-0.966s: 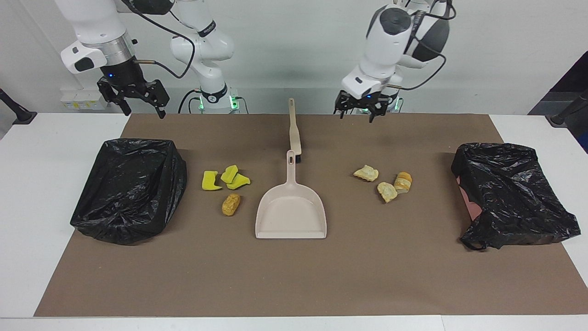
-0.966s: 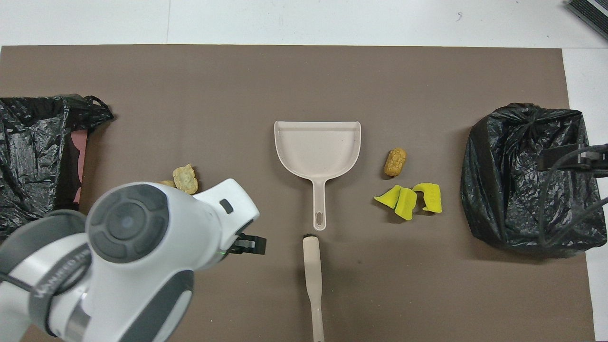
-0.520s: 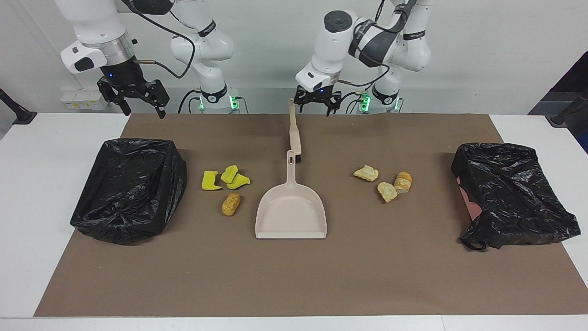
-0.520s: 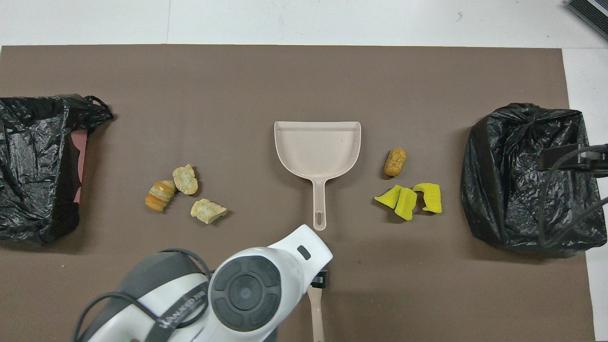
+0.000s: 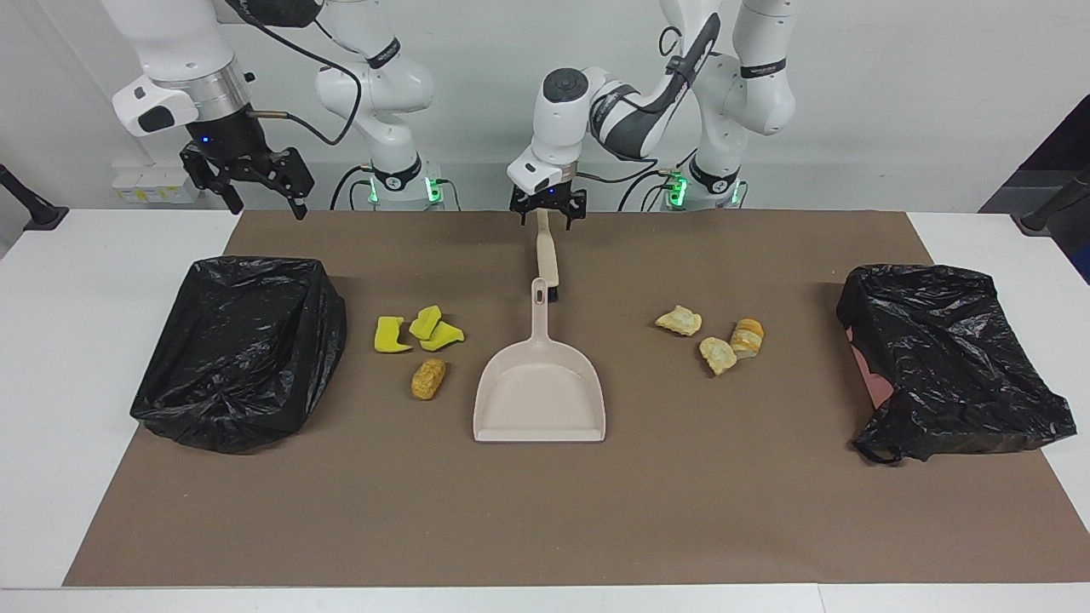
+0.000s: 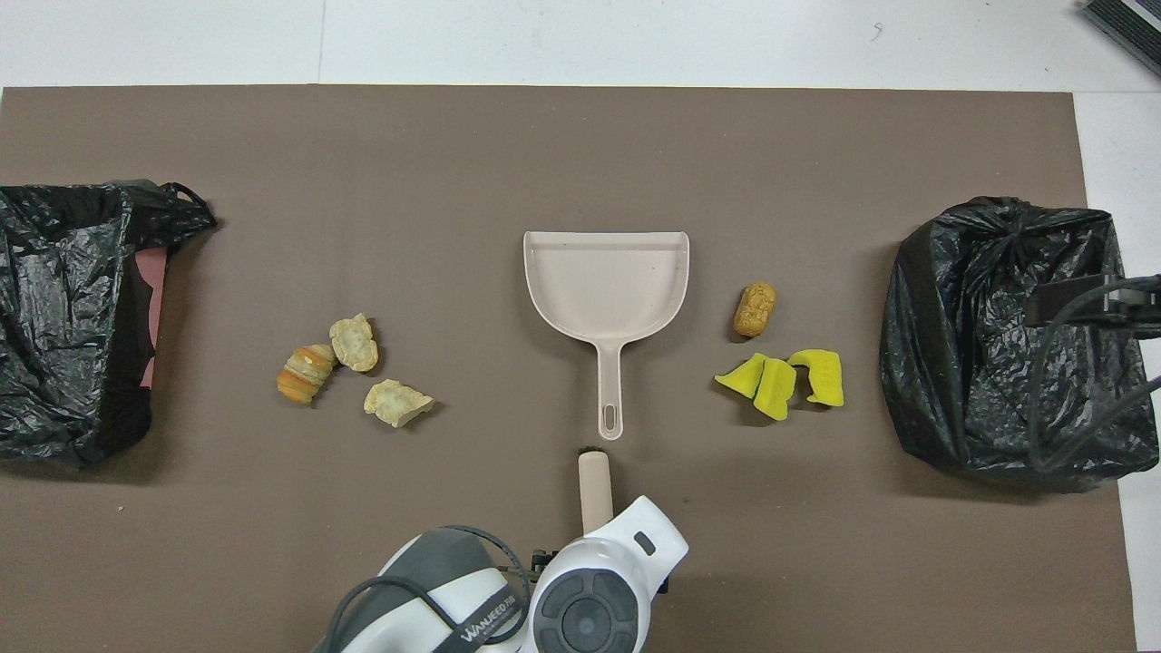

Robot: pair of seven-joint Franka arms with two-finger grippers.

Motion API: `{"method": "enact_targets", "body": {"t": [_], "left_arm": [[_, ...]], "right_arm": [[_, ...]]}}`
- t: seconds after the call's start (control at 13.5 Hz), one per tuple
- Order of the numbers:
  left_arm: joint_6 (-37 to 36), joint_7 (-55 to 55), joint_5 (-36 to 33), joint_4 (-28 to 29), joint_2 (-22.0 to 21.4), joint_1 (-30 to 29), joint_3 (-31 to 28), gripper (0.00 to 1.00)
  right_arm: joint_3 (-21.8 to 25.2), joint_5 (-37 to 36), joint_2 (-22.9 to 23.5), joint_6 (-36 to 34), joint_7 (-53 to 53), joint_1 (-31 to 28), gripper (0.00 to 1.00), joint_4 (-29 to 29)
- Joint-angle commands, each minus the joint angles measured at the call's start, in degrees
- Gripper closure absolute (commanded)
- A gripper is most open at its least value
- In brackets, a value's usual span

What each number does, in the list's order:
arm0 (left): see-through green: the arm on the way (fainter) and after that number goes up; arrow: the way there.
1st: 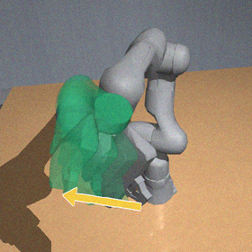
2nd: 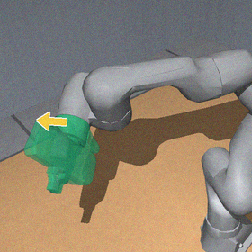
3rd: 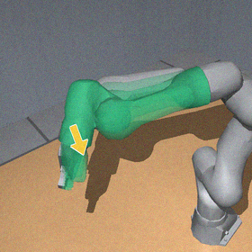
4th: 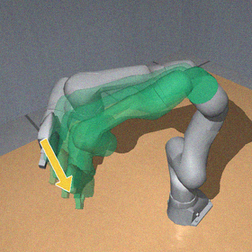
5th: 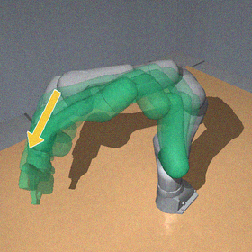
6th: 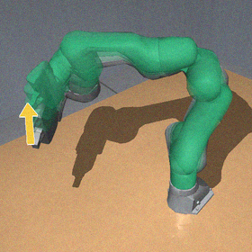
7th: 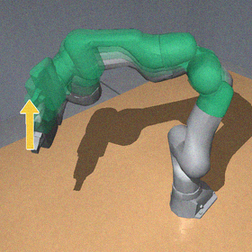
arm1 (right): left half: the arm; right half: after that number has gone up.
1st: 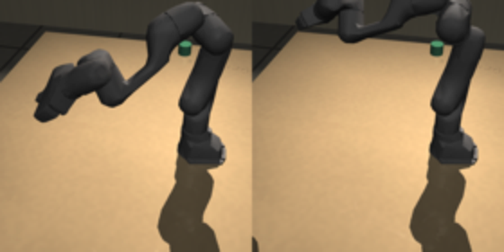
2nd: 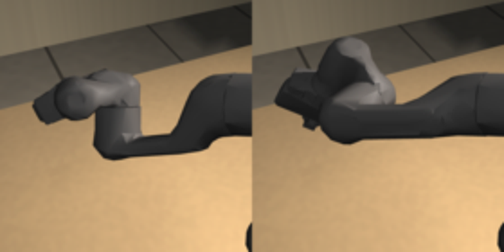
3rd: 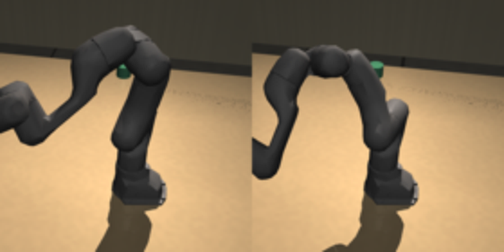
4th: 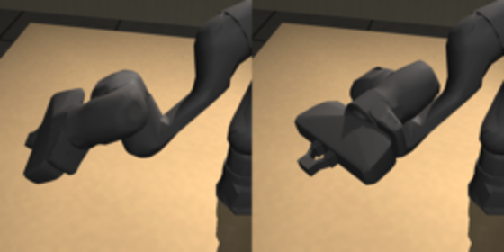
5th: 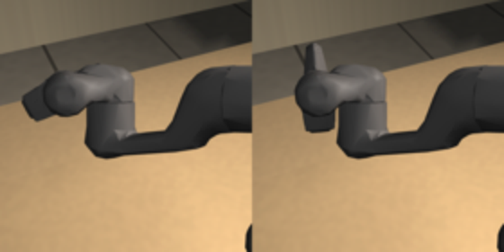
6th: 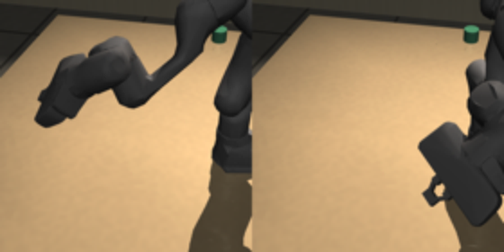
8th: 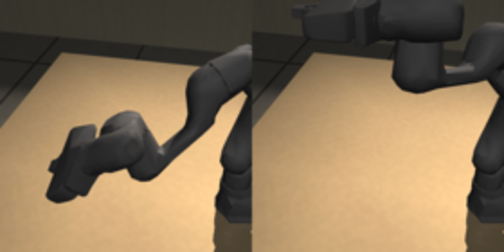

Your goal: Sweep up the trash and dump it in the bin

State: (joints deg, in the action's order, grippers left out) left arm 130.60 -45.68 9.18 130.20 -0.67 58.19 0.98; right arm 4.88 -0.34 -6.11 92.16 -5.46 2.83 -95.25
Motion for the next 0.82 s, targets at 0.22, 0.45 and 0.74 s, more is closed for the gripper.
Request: {"method": "enact_targets", "body": {"t": [0.22, 0.45, 0.74], "left_arm": [[7.65, -6.44, 0.75, 3.66, 4.98, 6.76, -1.16, 0.0], [5.55, -6.44, 0.84, 3.39, 3.84, 6.32, -1.24, 0.0], [1.85, -6.18, 0.84, 3.04, 0.41, 4.3, -1.33, 0.16]], "right_arm": [[0.05, 1.04, -0.92, -0.14, 1.16, -0.2, 0.0, -0.81], [0.05, 1.04, -0.92, -0.14, 1.16, -0.2, 0.0, -0.9], [0.05, 1.04, -0.92, -0.14, 1.16, -0.2, 0.0, -0.9]]}}
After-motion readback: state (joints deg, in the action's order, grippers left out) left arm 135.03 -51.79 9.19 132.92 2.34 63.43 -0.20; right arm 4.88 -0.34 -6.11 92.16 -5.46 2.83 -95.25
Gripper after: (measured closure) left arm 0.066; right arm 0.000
